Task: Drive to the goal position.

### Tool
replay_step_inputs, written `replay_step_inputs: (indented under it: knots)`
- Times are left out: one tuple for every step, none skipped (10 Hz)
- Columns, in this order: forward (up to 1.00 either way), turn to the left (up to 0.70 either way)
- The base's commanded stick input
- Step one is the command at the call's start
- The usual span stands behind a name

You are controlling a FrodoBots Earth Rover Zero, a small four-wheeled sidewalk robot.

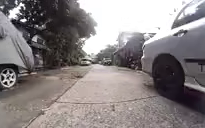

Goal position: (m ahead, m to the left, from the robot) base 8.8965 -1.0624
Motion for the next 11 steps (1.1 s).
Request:
replay_step_inputs:
  knots:
    - [0.7,0.23]
    - [0.7,0.04]
    - [0.7,0.0]
    - [0.7,0.0]
    - [0.7,0.0]
    - [0.7,0.0]
    - [0.7,0.0]
    - [0.7,0.0]
    - [0.7,0.0]
    - [0.7,0.0]
    - [0.7,0.0]
